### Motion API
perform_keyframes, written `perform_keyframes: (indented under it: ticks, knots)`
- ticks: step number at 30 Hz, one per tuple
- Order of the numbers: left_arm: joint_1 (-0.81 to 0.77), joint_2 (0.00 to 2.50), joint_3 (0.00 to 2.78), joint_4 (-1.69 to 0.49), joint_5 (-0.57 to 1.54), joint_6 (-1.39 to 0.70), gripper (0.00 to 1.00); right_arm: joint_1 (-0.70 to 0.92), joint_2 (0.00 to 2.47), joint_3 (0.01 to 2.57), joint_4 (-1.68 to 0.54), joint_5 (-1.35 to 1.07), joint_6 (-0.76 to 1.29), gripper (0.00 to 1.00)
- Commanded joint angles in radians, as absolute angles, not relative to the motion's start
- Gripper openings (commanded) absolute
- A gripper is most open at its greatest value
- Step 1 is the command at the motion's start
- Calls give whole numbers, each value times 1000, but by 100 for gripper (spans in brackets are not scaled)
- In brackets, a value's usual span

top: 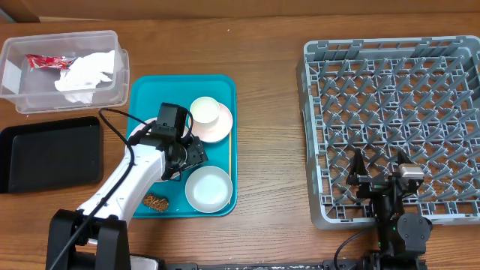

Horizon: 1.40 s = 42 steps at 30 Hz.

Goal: Sort waste into correct bins and load items into the dishwasher
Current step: 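Move the left gripper to the rice plate rim and grasp it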

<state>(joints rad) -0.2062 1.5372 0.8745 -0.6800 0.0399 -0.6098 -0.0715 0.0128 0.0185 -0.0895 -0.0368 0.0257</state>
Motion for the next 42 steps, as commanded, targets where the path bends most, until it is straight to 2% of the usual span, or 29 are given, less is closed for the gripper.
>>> perform_keyframes:
  ticks: [1,6,17,22,28,36,42]
  knots:
    - [-210,1527,860,-676,20,-531,73,-73,3,8,-83,-27,26,100]
    - [-211,1532,825,-652,2,-492,71,-73,3,8,-83,-27,26,100]
    - [-286,1533,813,-617,-68,-414,59,-73,3,8,-83,-27,26,100]
    - [-308,1533,813,-616,-117,-415,58,-73,3,8,-83,-27,26,100]
    - [-308,1536,811,-615,-145,-414,49,-73,3,8,-83,-27,26,100]
    - [-308,1588,790,-562,-130,-415,49,-73,3,8,-83,-27,26,100]
    - [-308,1588,790,-556,-160,-415,31,-73,3,8,-83,-27,26,100]
